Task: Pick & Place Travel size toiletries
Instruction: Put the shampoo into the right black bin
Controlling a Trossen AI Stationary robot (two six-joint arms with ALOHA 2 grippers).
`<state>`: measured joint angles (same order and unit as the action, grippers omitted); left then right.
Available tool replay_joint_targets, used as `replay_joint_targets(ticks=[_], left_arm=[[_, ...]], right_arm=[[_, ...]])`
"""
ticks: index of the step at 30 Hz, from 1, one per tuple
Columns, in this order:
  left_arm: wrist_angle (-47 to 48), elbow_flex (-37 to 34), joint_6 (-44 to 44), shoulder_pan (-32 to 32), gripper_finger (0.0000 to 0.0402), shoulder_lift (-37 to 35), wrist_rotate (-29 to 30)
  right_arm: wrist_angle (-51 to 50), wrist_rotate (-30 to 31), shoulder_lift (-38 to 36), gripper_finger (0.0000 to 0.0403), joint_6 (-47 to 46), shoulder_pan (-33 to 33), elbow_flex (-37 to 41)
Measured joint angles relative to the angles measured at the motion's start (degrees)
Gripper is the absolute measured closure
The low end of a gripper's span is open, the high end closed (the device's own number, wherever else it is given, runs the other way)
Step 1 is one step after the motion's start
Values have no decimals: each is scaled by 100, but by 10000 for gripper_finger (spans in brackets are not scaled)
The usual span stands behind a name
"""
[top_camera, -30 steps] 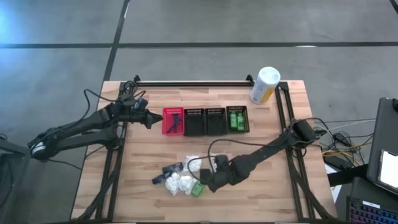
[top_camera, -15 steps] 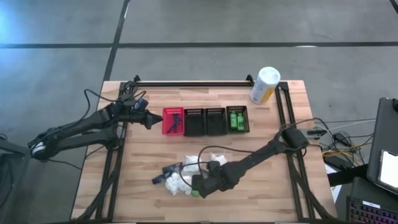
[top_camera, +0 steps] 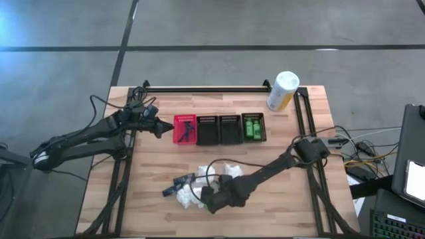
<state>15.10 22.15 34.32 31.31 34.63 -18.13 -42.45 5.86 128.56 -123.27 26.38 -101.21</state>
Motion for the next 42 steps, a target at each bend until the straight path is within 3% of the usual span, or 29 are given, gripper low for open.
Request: replay_joint_targets(ticks=[16,26,35,42], left_arm=[[-5,0,-6,0,282,0,22],[-5,0,-6,0,282,1,175],[-6,0,-3,0,282,2,394],[-8,0,-1,0,282,2,575]], right_arm=[[-57,-221,250,94,-468,-117,-170],[-89,-412,316,151,-443,-117,-174],[-198,-935,318,213,181,-126,-168],[-226,-1003,270,251,516,-108,-161]])
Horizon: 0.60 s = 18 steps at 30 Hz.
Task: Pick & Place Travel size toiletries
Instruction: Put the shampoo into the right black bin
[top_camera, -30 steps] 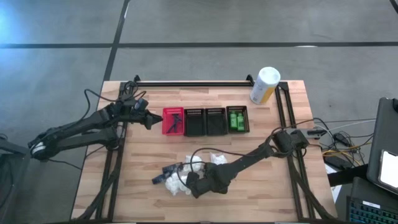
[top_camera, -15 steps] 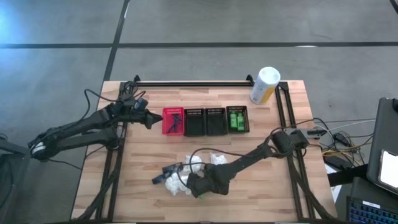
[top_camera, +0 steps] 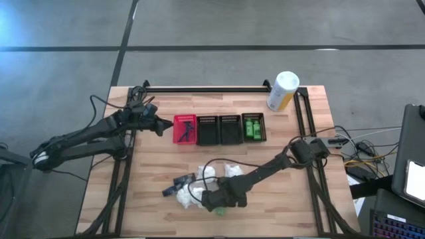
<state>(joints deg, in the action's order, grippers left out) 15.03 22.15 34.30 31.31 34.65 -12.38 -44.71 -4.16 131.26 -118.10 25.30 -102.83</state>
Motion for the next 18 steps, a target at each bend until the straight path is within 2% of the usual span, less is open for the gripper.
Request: replay_joint_targets(ticks=[9,18], left_arm=[[-2,0,0,0,282,-1,9],[-68,0,4,2,282,4,9]], right_arm=[[-546,824,-552,254,157,-7,9],[-2146,1951,-1525,261,-135,-186,7]])
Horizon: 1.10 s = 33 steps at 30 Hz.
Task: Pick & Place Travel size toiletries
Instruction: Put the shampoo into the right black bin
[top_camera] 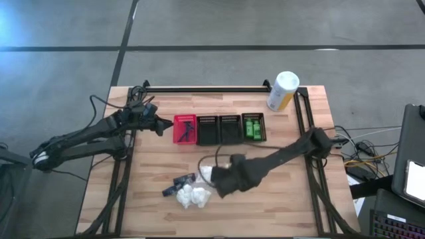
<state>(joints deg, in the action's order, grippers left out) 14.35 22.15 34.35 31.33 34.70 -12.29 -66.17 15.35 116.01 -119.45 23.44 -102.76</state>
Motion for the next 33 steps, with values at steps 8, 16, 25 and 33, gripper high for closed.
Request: replay_joint_targets(ticks=[8,16,25,33], left_arm=[[21,0,-2,-2,282,-2,0],[22,0,-2,-2,282,-4,0],[5,0,0,-2,282,-4,0],[-71,0,15,5,282,-7,48]], right_arm=[[-1616,298,-811,262,199,-618,76],[-1714,260,-1462,262,1986,-1837,611],[-201,-244,-2042,262,4217,-3189,2034],[494,-750,-2132,262,5155,-3937,3023]])
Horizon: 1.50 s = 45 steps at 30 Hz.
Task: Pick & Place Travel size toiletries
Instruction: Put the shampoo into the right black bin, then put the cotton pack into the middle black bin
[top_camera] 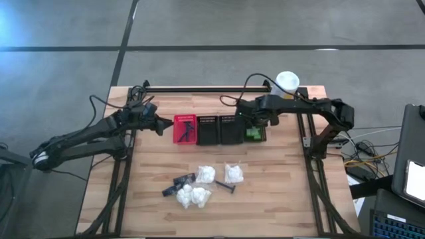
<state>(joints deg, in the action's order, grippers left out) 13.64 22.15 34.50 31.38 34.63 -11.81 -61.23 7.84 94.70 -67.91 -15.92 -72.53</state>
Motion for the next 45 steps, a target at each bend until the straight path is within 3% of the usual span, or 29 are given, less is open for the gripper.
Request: replay_joint_targets(ticks=[16,45], left_arm=[[-10,0,0,0,282,0,-2],[-10,0,0,0,282,0,144]], right_arm=[[1272,-77,7,240,239,-284,1077],[1259,-18,13,138,279,-66,616]])
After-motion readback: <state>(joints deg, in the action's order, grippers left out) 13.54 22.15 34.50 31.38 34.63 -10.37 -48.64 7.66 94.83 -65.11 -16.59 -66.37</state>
